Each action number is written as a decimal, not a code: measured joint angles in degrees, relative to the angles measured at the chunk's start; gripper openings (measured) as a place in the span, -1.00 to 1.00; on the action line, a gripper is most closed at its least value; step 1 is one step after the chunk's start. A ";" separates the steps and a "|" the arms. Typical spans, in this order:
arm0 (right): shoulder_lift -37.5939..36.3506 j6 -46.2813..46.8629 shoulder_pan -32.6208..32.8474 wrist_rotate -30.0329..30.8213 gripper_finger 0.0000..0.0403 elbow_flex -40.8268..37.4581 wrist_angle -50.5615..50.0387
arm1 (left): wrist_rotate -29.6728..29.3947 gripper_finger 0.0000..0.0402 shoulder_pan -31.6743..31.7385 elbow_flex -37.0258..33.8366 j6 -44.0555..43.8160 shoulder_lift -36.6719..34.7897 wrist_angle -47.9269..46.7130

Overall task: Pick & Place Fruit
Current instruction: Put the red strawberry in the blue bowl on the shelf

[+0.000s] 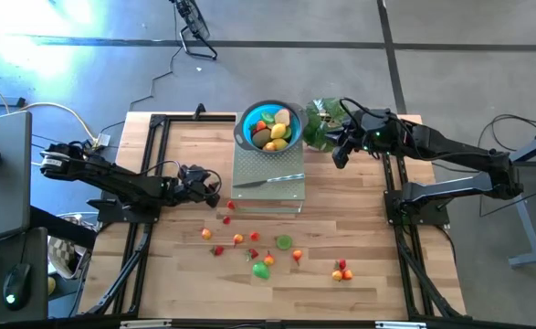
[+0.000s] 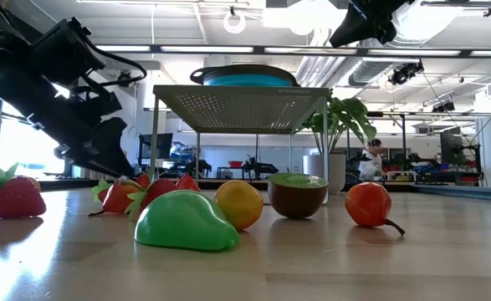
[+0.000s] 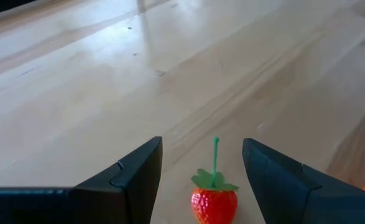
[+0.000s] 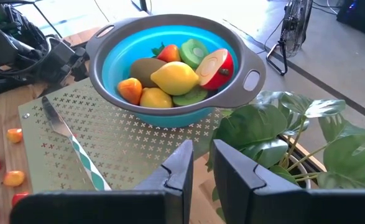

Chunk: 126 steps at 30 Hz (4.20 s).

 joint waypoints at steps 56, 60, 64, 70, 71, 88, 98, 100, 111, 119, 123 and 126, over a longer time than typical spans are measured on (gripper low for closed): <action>0.00 -0.22 0.00 -0.02 -0.74 0.00 -0.07 | -2.88 -0.99 -0.02 0.04 -3.43 5.24 5.65; 0.00 -0.22 0.02 -0.04 -0.74 0.00 -0.07 | -2.73 -0.99 -0.02 0.07 -2.75 1.23 5.61; 0.00 -0.21 0.00 -0.41 -0.74 0.00 -0.07 | -2.74 -1.00 -0.02 0.07 -0.87 -4.85 4.89; 0.00 -0.20 0.01 -0.44 -0.74 0.00 -0.06 | -2.75 -1.00 -0.02 0.09 0.26 -16.58 3.09; 0.00 -0.20 0.00 -0.44 -0.74 0.00 -0.04 | -2.75 -1.00 -0.02 0.09 0.26 -18.69 3.11; 0.00 -1.70 0.00 0.23 -0.74 0.02 4.33 | -1.63 -1.00 -0.02 8.64 14.43 -36.44 8.07; 0.00 -3.81 0.00 0.24 -0.74 0.02 10.59 | -5.13 -1.00 0.00 24.53 23.50 -24.65 1.82; 0.00 -4.31 0.00 0.24 -0.74 0.02 11.26 | -6.02 -1.00 0.11 27.41 25.51 -21.72 1.10; 0.00 -4.90 0.00 0.24 -0.74 0.02 12.17 | 12.23 -1.00 15.53 36.79 24.29 -8.81 0.95; 0.00 -4.91 0.00 0.24 -0.74 0.02 12.01 | 24.94 -1.00 23.36 42.86 23.34 0.93 0.83; 0.00 -4.90 0.00 0.24 -0.74 0.02 11.93 | 28.97 -1.00 25.65 46.04 23.37 5.37 0.22; 0.00 -4.92 0.00 0.24 -0.74 0.02 11.91 | 29.40 -1.00 27.06 48.47 23.61 7.93 -2.72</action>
